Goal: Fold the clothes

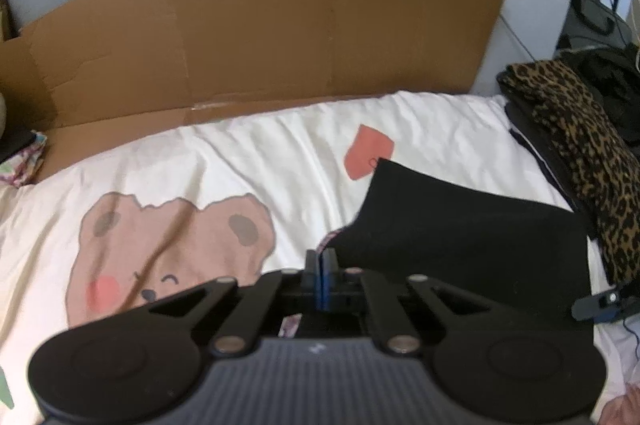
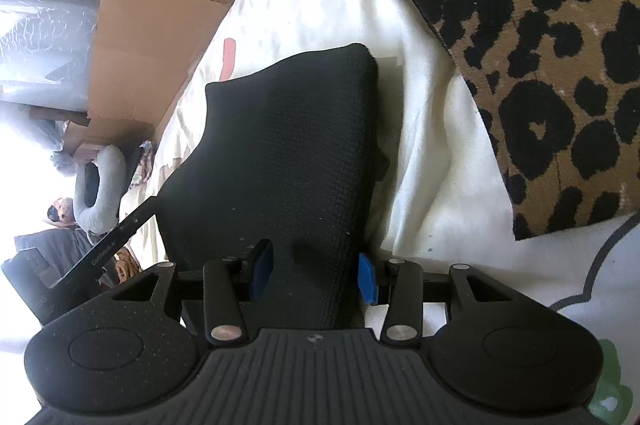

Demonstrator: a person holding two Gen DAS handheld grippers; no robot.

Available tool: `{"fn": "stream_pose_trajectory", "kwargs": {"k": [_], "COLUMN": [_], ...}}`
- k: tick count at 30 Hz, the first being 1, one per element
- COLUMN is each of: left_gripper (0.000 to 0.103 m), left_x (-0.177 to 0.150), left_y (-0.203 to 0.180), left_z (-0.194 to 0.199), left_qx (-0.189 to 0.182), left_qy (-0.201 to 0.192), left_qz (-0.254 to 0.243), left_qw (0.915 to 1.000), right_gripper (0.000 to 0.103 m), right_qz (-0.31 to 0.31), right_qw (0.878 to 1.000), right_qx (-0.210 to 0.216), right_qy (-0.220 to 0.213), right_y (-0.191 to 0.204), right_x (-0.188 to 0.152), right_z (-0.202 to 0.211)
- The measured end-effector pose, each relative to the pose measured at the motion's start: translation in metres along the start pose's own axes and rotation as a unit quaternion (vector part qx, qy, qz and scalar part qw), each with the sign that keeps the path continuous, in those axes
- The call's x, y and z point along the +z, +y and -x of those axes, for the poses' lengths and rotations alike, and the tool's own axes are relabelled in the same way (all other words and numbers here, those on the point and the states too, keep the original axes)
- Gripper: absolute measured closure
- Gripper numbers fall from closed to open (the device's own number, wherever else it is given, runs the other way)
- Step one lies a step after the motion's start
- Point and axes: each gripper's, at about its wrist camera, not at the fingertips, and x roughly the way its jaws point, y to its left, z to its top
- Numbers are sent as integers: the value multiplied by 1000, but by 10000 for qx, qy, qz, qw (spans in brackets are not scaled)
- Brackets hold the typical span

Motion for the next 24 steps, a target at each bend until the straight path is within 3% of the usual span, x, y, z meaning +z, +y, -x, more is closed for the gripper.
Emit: {"fn": "stream_pose_trajectory", "kwargs": {"k": [10,14,18,24], "left_gripper": [102,102,102,101], "left_x": [-12,-15,-16,-16], "left_y": [3,4,4,5], "left_z": [-24,-27,-29,-30], "left_qx": [101,116,124,93], "left_qy": [182,219,239,263], "left_qz": [12,28,36,50], "left_qw": [9998,9997,9996,9996], "right_gripper": [48,59,59,58], "right_qz": [-425,-466,-541,-748], "right_qw": [9985,9971,9929,9928], "right_qx": [355,598,1033,926], "right_qy": [-45,-31,-223,-114], "right_y": [-13,-11,-10,-20], "right_x": [6,10,9,6], "right_z": [-9,-2,11,-10]}}
